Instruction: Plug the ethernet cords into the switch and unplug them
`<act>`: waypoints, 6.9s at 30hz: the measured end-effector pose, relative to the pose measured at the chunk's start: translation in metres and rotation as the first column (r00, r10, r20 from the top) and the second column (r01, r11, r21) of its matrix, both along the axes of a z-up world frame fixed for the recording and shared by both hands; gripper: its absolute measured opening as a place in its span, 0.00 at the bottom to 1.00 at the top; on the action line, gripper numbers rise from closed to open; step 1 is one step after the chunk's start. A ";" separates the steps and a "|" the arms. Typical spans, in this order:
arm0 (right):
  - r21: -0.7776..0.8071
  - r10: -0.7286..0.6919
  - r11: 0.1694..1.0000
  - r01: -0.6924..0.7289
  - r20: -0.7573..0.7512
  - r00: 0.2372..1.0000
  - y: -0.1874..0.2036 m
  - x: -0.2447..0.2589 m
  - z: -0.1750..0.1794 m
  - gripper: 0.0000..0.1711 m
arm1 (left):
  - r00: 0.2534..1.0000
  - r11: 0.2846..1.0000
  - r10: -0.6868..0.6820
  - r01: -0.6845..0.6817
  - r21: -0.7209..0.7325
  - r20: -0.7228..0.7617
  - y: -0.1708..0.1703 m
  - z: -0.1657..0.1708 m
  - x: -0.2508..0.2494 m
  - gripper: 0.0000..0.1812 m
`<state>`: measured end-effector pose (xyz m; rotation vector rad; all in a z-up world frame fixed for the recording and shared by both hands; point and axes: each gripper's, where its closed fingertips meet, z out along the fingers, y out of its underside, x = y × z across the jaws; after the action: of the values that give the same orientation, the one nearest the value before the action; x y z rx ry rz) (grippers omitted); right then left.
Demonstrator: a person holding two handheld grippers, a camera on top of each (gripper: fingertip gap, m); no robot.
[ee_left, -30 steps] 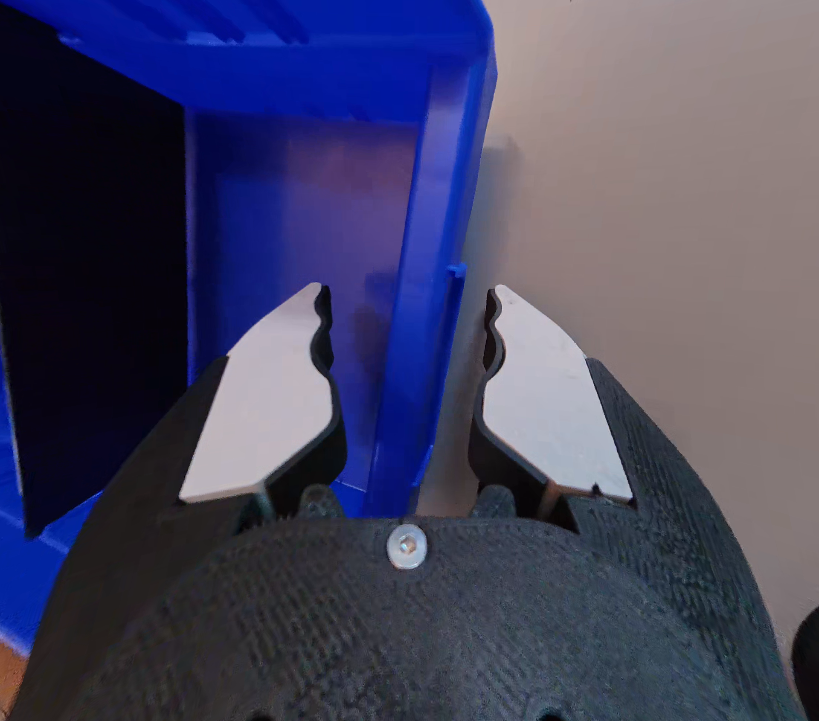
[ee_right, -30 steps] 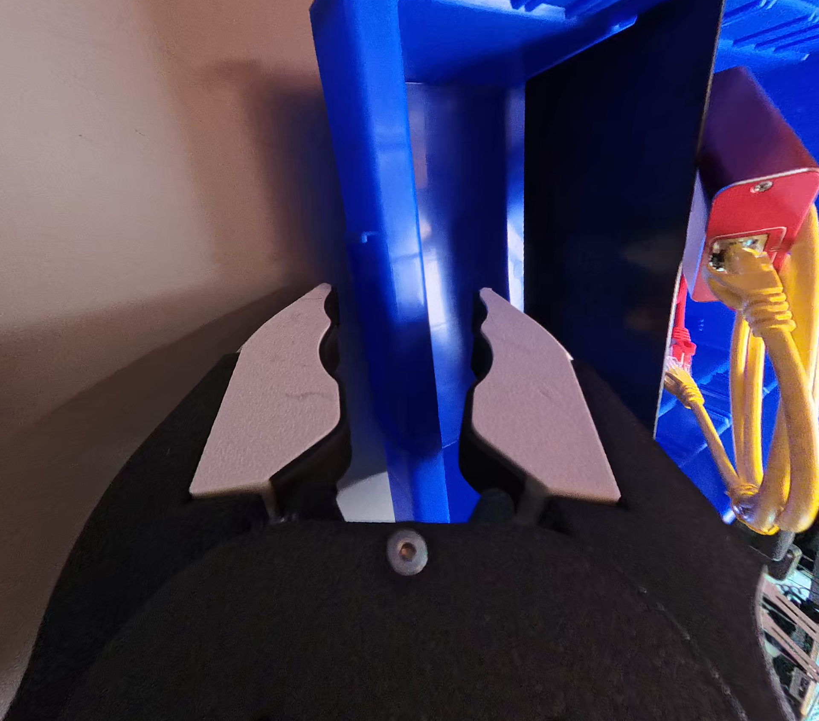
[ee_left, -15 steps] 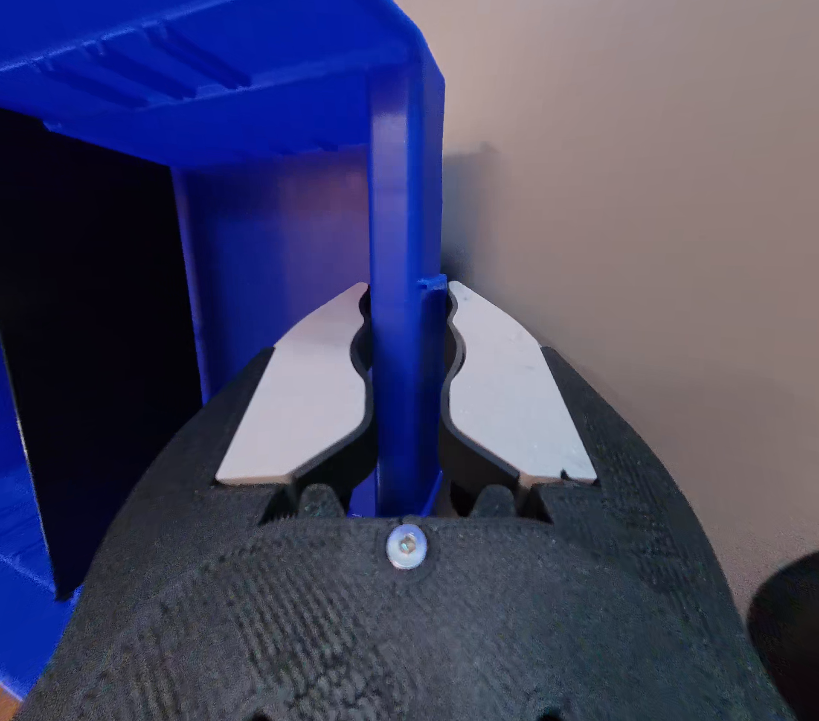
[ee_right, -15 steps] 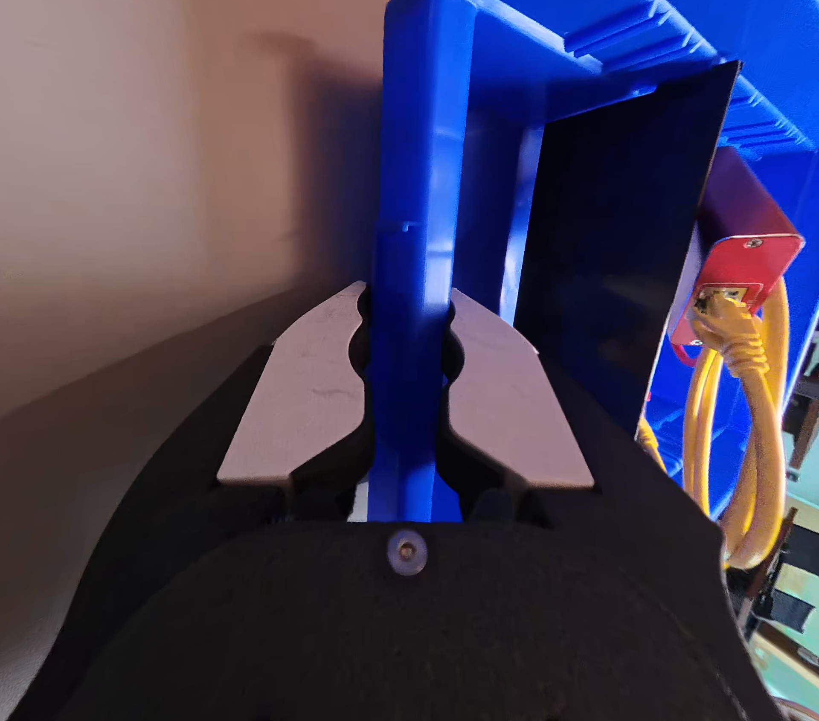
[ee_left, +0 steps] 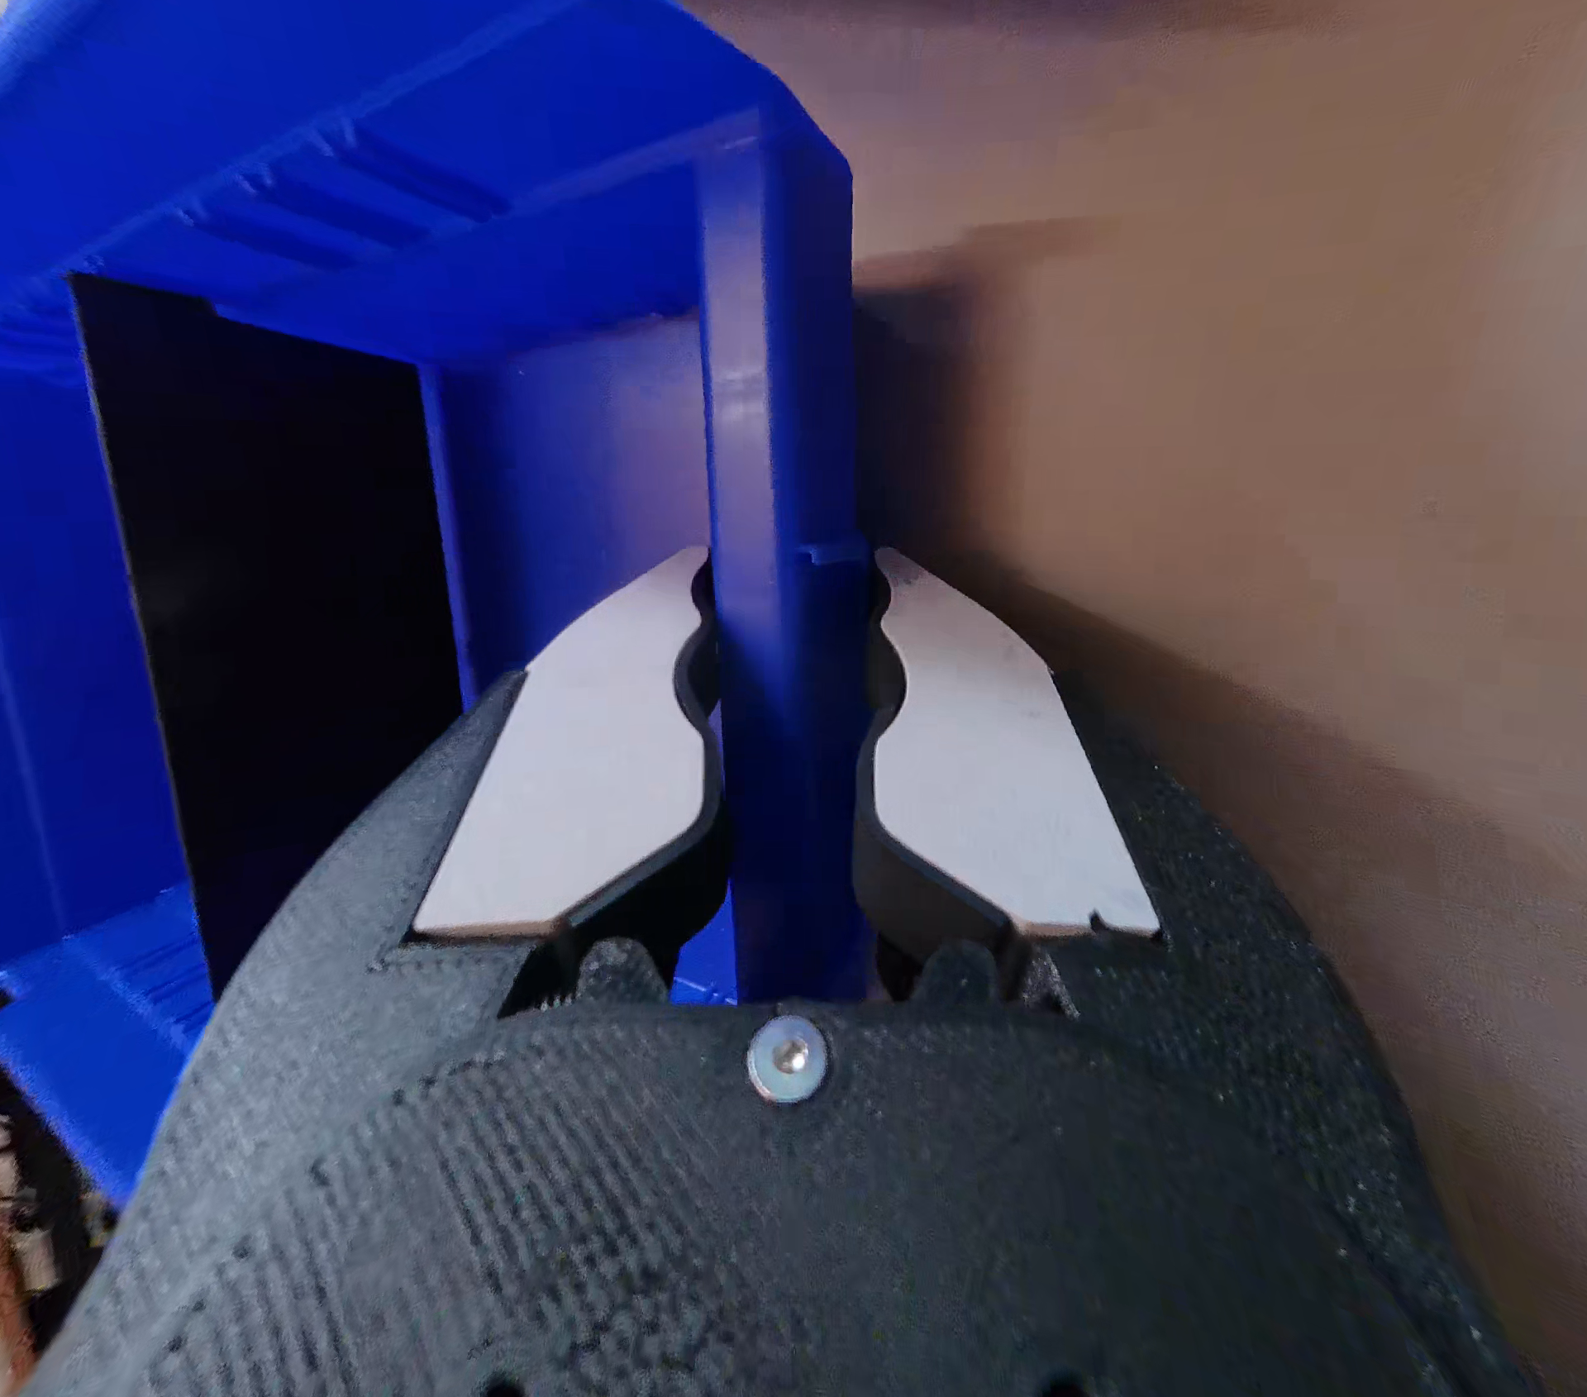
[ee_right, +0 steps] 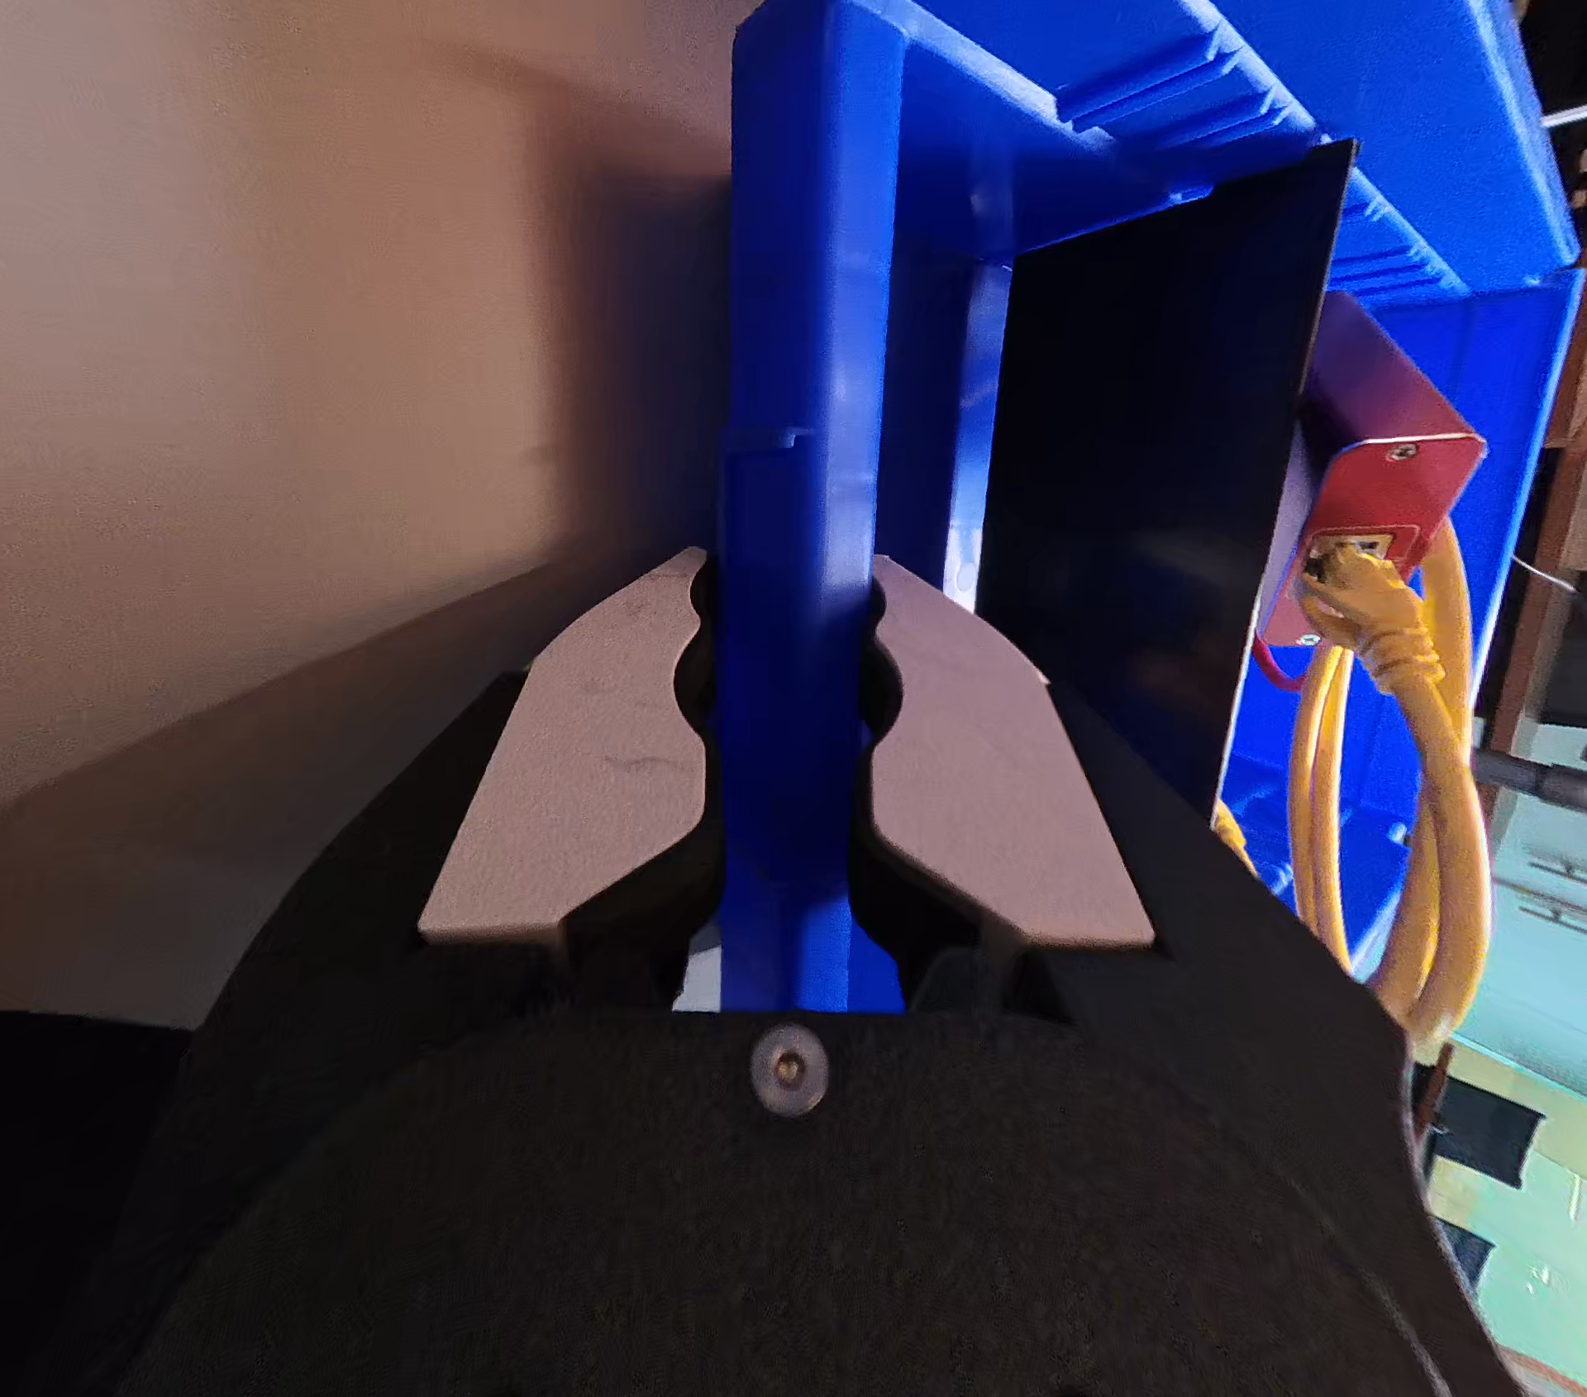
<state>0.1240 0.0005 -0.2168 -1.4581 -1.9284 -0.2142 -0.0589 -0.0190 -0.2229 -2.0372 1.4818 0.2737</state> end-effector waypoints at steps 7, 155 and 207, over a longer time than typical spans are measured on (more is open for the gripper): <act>-0.130 -0.087 0.991 0.030 -0.464 0.881 -0.053 0.013 0.065 0.26 | 0.975 0.991 0.065 -0.087 0.098 0.210 0.018 0.036 0.009 0.27; -0.319 -0.257 0.947 -0.034 -0.819 0.513 0.045 -0.045 0.132 0.28 | 0.825 0.824 0.480 -0.541 0.169 0.300 -0.031 0.088 -0.213 0.18; -0.149 0.044 0.862 -0.485 -0.930 0.364 -0.032 -0.150 0.280 0.25 | 0.641 0.758 -0.239 -0.348 0.553 0.730 -0.026 0.386 -0.101 0.15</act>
<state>-0.0264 -0.0318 0.0630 -1.0368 -1.2088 1.0449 -0.1602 -0.0445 0.1632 -1.3116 0.6116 -0.0761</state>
